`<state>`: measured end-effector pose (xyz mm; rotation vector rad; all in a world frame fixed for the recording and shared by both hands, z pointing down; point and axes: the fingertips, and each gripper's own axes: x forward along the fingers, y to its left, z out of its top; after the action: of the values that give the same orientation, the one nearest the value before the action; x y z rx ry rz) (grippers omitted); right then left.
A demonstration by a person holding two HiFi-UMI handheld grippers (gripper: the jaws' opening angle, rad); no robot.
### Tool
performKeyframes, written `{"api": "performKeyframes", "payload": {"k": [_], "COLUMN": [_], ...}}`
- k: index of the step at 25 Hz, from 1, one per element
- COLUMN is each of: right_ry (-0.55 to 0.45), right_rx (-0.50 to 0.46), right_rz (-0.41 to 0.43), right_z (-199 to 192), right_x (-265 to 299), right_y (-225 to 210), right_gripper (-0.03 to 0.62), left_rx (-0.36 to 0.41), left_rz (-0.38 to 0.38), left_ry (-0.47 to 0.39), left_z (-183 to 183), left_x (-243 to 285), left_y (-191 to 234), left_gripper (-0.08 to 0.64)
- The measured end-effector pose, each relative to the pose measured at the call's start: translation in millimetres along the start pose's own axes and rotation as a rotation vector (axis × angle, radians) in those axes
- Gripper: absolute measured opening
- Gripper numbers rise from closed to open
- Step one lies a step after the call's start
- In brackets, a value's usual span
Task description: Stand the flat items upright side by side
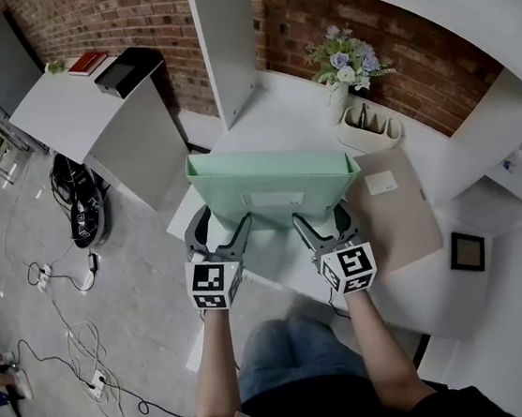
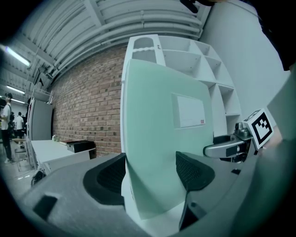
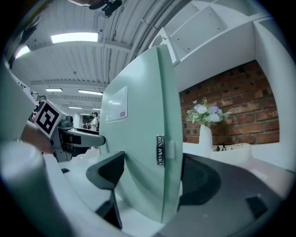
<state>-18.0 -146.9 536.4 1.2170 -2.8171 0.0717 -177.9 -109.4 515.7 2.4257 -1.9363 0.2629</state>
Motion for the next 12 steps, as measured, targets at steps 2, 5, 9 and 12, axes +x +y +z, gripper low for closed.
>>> {"api": "performKeyframes", "payload": {"k": [2, 5, 9, 12], "right_ry": [0.006, 0.018, 0.03, 0.024], "right_rx": [0.001, 0.001, -0.001, 0.004], "right_rz": [0.001, 0.002, 0.002, 0.0], "right_z": [0.7, 1.2, 2.4, 4.7], "right_x": [-0.7, -0.9, -2.1, -2.9], "right_y": [0.4, 0.6, 0.2, -1.1], "right_gripper": [0.35, 0.351, 0.351, 0.351], "left_rx": [-0.001, -0.007, -0.015, -0.018], "left_rz": [-0.006, -0.008, -0.009, -0.01], "left_ry": [0.005, 0.011, 0.019, 0.024], "left_z": [0.8, 1.2, 1.3, 1.2], "left_x": [-0.1, -0.4, -0.7, -0.4], "left_y": [0.1, 0.8, 1.3, 1.1], "left_gripper": [0.316, 0.316, 0.316, 0.316]}}
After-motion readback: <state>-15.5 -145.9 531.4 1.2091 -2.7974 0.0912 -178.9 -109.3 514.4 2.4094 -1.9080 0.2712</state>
